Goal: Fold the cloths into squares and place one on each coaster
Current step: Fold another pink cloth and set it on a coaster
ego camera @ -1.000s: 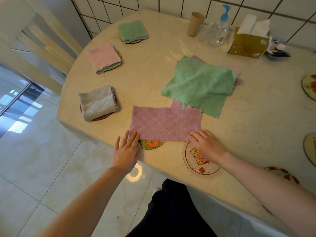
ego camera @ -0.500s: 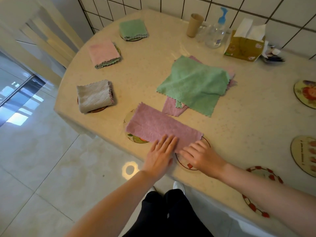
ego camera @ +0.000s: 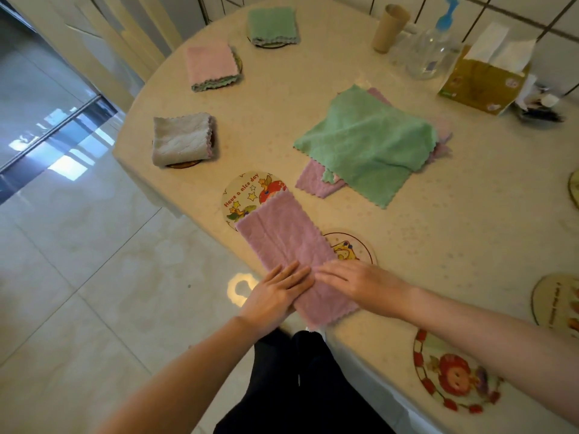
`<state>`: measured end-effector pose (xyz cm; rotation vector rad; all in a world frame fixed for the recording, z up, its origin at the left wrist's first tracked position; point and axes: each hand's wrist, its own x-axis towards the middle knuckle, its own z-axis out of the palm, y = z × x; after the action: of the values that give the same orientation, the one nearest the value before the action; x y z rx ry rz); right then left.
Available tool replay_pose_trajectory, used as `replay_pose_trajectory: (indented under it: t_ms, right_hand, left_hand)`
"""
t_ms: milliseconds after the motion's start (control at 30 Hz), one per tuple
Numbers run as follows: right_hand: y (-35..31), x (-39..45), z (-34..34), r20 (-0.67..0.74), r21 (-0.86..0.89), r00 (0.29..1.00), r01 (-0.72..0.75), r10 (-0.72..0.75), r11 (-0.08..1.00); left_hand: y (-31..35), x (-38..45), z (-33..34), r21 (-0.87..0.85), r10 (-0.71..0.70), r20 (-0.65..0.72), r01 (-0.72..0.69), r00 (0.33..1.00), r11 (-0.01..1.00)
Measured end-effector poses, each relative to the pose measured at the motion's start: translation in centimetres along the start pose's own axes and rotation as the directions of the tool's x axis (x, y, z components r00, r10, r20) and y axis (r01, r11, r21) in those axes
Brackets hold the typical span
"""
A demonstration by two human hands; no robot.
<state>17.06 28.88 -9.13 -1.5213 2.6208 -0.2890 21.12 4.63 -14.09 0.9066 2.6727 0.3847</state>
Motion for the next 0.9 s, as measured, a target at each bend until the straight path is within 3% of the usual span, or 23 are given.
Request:
replay_pose_trajectory:
  t_ms: [133,233,300,333,400,500,600,700,767,900]
  right_hand:
    - [3.7,1.7,1.0,0.216,0.008,0.976,-0.019,0.016,1.0]
    - [5.5,2.2,1.5,0.24,-0.008,0.968,0.073,-0.069,0.997]
    - [6.3,2.2,1.8,0.227,0.014,0.969,0.097,-0.098,0.995]
    - [6.5,2.3,1.9,0.225,0.059,0.969,0.089,-0.1,0.994]
    - [6.5,2.9,1.5,0.231,0.269,0.973,-0.071,0.007,0.96]
    - [6.3,4.6,0.4,0.225,0.58,0.919,-0.393,0.323,0.713]
    - [6.5,7.3,-0.4,0.243,0.725,0.837,-0.492,0.491,0.481]
    - [6.6,10.3,-0.1,0.249,0.784,0.788,-0.505,0.563,0.361]
    - [6.6,11.8,0.4,0.229,0.762,0.742,-0.539,0.629,0.358]
    - [7.1,13.3,1.4,0.28,0.664,0.68,-0.647,0.677,0.375]
  left_hand:
    - [-1.0,-0.1,-0.8,-0.192,0.038,-0.044,-0.045,0.998,0.98]
    - [-1.4,-0.6,-1.0,-0.343,-0.016,-0.09,-0.016,0.996,0.939]
    - [-1.1,-0.9,-1.5,-0.502,-0.134,-0.106,0.063,0.985,0.863]
    - [-1.0,-0.9,-1.6,-0.593,-0.211,-0.092,0.117,0.973,0.797]
    - [-1.0,-0.8,-1.9,-0.747,-0.362,-0.017,0.229,0.932,0.624]
    - [-1.0,0.1,-2.5,-0.876,-0.594,0.122,0.367,0.795,0.312]
    - [-2.1,1.1,-3.9,-0.938,-0.708,0.25,0.348,0.661,-0.007]
    - [-3.6,2.0,-4.9,-0.932,-0.7,0.362,0.242,0.616,-0.269]
    - [-4.3,2.4,-5.0,-0.921,-0.702,0.385,0.203,0.599,-0.332]
    - [-4.9,3.0,-4.6,-0.91,-0.719,0.412,0.206,0.56,-0.36]
